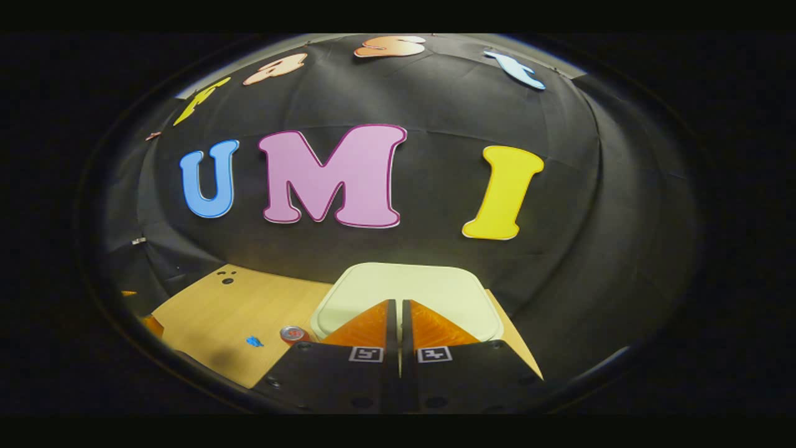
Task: Press the lid of the desktop garbage bin to open it, pick up the crumpled paper on the desktop and throw it into the bin, then pick up the pop can on the desktop and drop it into the bin, and finally close the garbage bin lid.
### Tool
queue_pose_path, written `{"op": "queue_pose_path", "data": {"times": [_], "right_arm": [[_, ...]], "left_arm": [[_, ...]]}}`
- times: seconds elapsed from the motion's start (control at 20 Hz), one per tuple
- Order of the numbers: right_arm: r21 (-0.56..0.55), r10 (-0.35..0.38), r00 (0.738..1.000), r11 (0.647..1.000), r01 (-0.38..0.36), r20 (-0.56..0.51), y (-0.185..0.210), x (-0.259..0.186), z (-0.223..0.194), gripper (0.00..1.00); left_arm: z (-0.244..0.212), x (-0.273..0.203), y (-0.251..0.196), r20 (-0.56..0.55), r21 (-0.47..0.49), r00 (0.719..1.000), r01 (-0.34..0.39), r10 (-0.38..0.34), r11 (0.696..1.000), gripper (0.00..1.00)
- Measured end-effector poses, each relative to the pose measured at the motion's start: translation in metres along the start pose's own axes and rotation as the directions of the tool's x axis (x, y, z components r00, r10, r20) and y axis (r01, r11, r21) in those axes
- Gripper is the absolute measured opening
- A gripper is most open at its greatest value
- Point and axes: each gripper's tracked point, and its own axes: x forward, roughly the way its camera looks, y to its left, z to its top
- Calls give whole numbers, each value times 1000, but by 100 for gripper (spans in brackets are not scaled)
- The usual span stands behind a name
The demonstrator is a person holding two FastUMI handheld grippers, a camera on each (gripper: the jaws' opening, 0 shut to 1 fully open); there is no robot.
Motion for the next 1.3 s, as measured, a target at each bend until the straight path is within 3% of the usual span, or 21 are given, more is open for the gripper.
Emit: {"op": "queue_pose_path", "data": {"times": [0.45,0.8,1.0,1.05,1.1,1.15,1.25,1.3], "right_arm": [[68,-57,998,996,59,-22,10,-47,-21,5],[109,-74,996,991,79,-53,27,-84,-49,8],[125,-59,997,990,66,-56,32,-91,-61,35],[131,-49,997,990,57,-62,33,-91,-64,40],[135,-35,997,990,45,-75,35,-89,-71,39],[134,-20,996,990,32,-89,36,-89,-77,56],[132,-2,994,991,16,-110,35,-89,-86,90],[133,4,993,991,12,-121,32,-87,-92,92]], "left_arm": [[-9,-23,31,13,-14,1000,21,-21,1000,95],[-47,-22,58,-55,-28,998,38,-39,999,95],[-69,-11,67,-106,-63,994,4,-10,998,95],[-74,-6,69,-119,-74,993,-6,-3,997,92],[-81,-1,70,-135,-85,991,-16,4,996,95],[-88,6,70,-155,-95,988,-25,10,995,92],[-102,21,69,-188,-101,982,-41,21,994,96],[-111,28,70,-207,-94,978,-52,31,994,96]]}}
